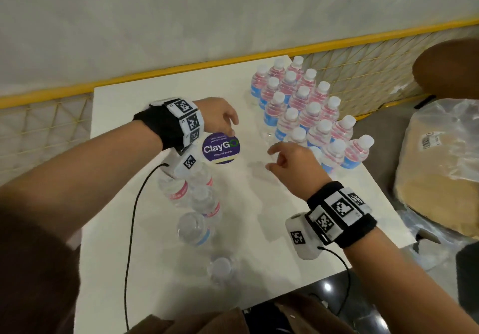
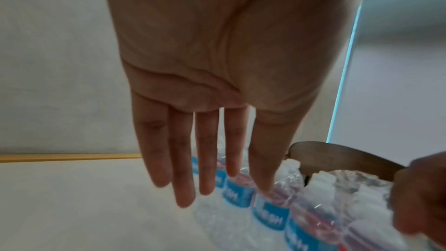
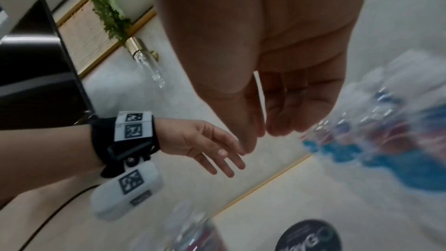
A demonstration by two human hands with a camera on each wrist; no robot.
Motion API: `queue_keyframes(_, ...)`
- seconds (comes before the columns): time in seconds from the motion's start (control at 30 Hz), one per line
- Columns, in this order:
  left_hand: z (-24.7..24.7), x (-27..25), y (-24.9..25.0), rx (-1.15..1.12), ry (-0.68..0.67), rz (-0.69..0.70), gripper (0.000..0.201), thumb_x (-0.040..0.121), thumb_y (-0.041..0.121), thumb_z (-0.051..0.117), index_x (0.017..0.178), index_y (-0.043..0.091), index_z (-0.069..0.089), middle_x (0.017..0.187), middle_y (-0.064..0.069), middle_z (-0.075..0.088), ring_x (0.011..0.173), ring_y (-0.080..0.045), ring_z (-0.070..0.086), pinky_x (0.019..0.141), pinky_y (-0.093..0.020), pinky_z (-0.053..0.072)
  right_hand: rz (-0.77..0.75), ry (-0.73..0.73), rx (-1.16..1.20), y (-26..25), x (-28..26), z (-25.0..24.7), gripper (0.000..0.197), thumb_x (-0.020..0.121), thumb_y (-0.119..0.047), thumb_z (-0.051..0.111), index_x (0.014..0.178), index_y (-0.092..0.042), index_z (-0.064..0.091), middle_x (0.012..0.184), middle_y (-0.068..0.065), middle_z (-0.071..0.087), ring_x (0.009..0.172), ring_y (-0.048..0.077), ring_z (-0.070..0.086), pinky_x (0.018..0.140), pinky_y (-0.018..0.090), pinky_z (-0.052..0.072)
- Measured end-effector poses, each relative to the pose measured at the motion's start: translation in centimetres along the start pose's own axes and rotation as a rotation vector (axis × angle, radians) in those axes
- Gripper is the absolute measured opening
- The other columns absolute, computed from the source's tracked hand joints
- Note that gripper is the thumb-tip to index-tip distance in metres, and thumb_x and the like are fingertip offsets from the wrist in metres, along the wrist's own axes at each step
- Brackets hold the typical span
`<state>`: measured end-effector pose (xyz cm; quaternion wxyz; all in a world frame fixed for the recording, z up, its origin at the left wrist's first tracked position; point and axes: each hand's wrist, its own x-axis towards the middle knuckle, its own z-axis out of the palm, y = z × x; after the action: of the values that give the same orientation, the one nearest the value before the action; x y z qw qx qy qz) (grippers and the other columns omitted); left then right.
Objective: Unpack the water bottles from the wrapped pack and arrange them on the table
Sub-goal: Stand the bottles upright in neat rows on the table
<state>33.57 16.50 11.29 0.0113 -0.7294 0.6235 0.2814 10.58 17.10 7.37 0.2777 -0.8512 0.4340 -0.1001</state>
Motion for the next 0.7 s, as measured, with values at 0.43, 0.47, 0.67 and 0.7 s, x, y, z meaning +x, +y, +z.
queue_keyframes(0.43, 2.4, -4.3, -4.6, 0.163, -0.251, -0.026, 0.047, 0.074, 0.048, 0.074, 0.117, 0.029, 0.066, 0.117, 0.009, 0.062, 0.108, -0.012, 0.057, 0.092, -0.027, 0.042, -0.334, -0.535, -0.161, -7.7, 1.3, 7.5, 0.044, 0.085, -0.033, 0.065, 0.127, -0.026, 0.055, 0.108, 0.005, 0.053, 0.093, 0.019, 0.051, 0.08, 0.025, 0.037)
queue_keyframes(0.47, 2.5, -4.2, -4.6, 0.185, -0.271, -0.004, 0.044, 0.073, 0.045, 0.076, 0.113, 0.029, 0.068, 0.113, 0.009, 0.065, 0.103, -0.011, 0.058, 0.091, -0.027, 0.044, -0.333, -0.516, -0.18, -7.6, 1.3, 7.5, 0.04, 0.085, -0.031, 0.064, 0.124, -0.023, 0.057, 0.105, 0.005, 0.056, 0.089, 0.019, 0.05, 0.077, 0.025, 0.037)
queue_keyframes(0.67, 2.5, -2.8, -3.0, 0.278, -0.132, 0.06, 0.021, 0.077, 0.028, 0.074, 0.091, 0.012, 0.075, 0.085, 0.0, 0.07, 0.076, -0.013, 0.06, 0.065, -0.023, 0.045, -0.267, -0.371, -0.168, -6.2, 1.7, 5.7, 0.02, 0.081, -0.021, 0.066, 0.097, -0.01, 0.067, 0.09, 0.008, 0.067, 0.076, 0.019, 0.049, 0.067, 0.026, 0.036)
queue_keyframes(0.7, 2.6, -2.6, -2.7, 0.292, -0.128, 0.065, 0.021, 0.078, 0.026, 0.073, 0.091, 0.01, 0.074, 0.086, -0.002, 0.07, 0.075, -0.015, 0.059, 0.061, -0.022, 0.043, -0.246, -0.355, -0.181, -5.9, 1.9, 5.4, 0.021, 0.081, -0.021, 0.066, 0.098, -0.009, 0.067, 0.091, 0.008, 0.067, 0.077, 0.019, 0.048, 0.068, 0.025, 0.035)
